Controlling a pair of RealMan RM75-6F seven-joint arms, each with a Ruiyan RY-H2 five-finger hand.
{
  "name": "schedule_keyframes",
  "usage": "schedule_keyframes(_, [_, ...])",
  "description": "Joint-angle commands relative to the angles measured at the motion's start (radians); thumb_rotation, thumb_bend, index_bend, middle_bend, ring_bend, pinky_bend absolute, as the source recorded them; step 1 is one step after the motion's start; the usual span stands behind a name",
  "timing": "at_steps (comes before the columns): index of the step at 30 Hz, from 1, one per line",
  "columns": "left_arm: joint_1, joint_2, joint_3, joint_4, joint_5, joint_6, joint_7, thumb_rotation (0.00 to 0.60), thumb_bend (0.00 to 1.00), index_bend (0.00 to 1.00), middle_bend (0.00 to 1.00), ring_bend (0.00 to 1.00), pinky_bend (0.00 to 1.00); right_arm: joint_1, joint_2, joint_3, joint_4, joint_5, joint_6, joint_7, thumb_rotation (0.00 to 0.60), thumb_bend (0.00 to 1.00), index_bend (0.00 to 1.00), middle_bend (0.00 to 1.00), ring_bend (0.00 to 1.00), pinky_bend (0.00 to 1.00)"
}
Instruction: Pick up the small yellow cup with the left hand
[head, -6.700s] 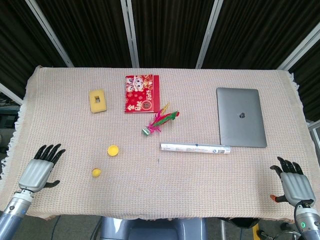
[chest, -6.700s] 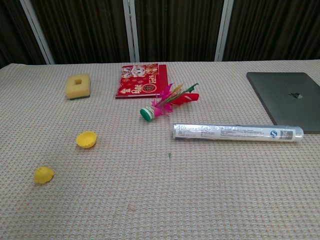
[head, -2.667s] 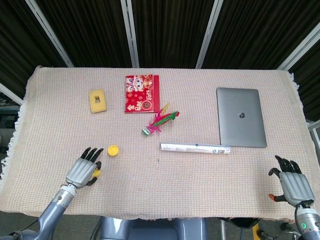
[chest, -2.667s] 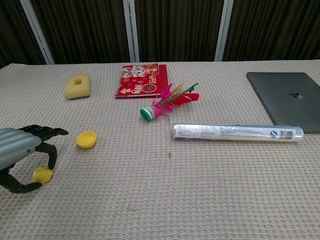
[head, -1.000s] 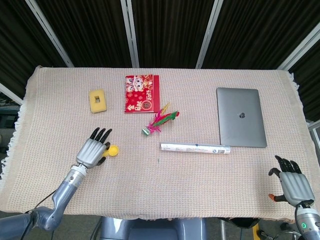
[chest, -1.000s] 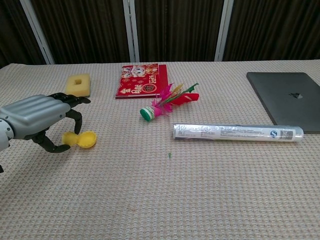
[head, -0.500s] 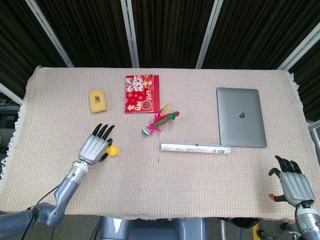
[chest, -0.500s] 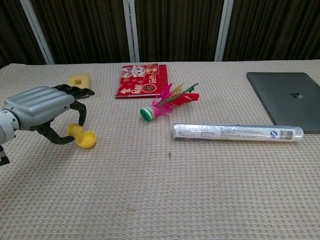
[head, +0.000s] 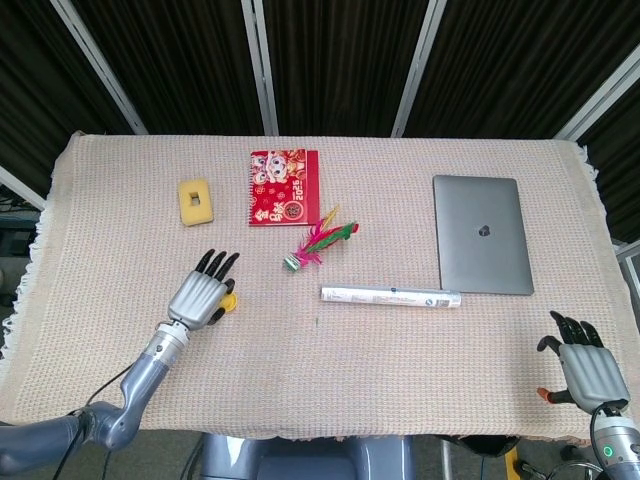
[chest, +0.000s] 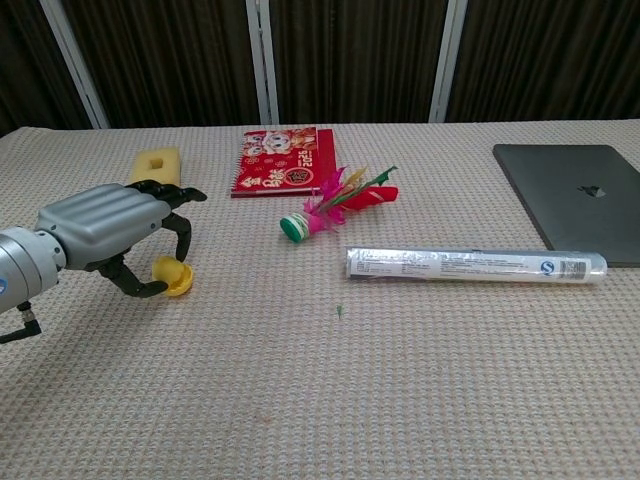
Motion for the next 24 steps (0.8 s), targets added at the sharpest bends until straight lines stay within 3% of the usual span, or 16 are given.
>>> schedule_keyframes(1, [-0.005,-0.008,0.001,0.008,0.000,-0.002,-0.003,0.600,0.32,0.49,0.00,0.00,0.00,0.000,0.000,0.000,0.000,0.001,-0.001,0.001,0.600,0.00,0.37,0.00,0.00,0.00])
schedule_keyframes(11, [-0.012,-0.024,0.008,0.028,0.004,-0.001,-0.007,0.600,0.32,0.49,0.00,0.00,0.00,0.000,0.001,0.000,-0.001,0.000,-0.002,0.002,0.600,0.00,0.37,0.00,0.00,0.00])
schedule_keyframes(14, [-0.013,-0.025,0.010,0.027,0.006,0.001,-0.007,0.600,0.31,0.45,0.00,0.00,0.00,0.000,0.001,0.000,0.000,0.000,-0.002,0.003,0.600,0.00,0.37,0.00,0.00,0.00])
schedule_keyframes(24, [-0.012,0.004,0.016,0.005,0.024,0.010,-0.029,0.600,0.15,0.35,0.00,0.00,0.00,0.000,0.001,-0.001,0.000,-0.002,-0.001,0.002,0.600,0.00,0.37,0.00,0.00,0.00])
